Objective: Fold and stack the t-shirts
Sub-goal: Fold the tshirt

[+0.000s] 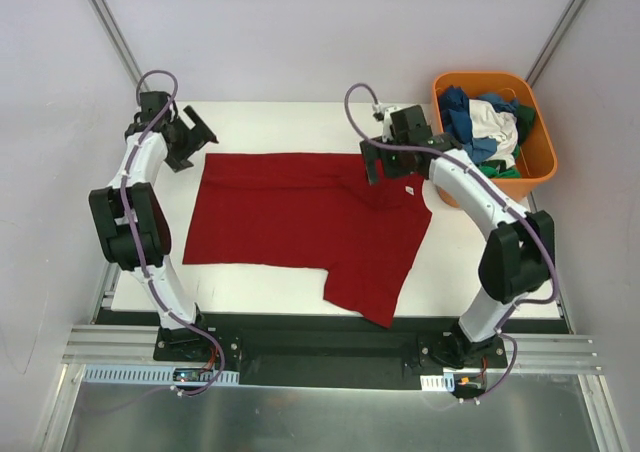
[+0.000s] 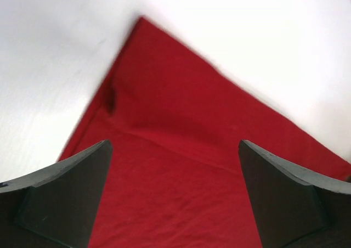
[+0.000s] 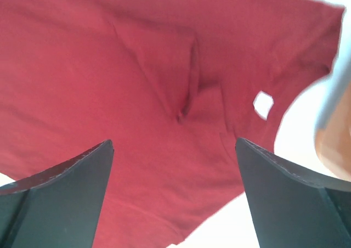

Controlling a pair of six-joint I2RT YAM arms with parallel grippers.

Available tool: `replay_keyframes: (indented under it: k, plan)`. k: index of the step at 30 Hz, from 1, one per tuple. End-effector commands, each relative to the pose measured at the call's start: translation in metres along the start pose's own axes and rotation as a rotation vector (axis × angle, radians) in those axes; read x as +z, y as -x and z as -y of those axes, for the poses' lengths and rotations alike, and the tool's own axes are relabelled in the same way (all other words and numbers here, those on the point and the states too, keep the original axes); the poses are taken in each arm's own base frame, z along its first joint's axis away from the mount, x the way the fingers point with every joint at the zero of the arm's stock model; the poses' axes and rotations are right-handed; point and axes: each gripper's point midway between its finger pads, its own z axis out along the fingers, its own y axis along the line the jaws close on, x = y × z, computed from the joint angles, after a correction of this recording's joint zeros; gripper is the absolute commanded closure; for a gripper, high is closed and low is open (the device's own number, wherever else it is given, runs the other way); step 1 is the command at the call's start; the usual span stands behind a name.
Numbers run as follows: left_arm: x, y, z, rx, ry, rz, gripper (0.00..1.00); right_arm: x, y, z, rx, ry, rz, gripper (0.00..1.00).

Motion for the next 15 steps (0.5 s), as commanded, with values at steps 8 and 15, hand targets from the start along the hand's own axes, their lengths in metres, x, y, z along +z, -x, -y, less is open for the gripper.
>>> replay_keyframes:
  k: [8, 15]
  plan:
    - [0.046, -0.026, 0.058, 0.070, -0.174, -0.170, 0.01, 0.077, 0.028, -0.009, 0.171, 0.254, -0.122, 0.03]
    - [0.077, -0.040, 0.038, 0.049, -0.114, -0.224, 0.01, 0.100, 0.000, -0.017, 0.193, 0.292, -0.233, 0.03]
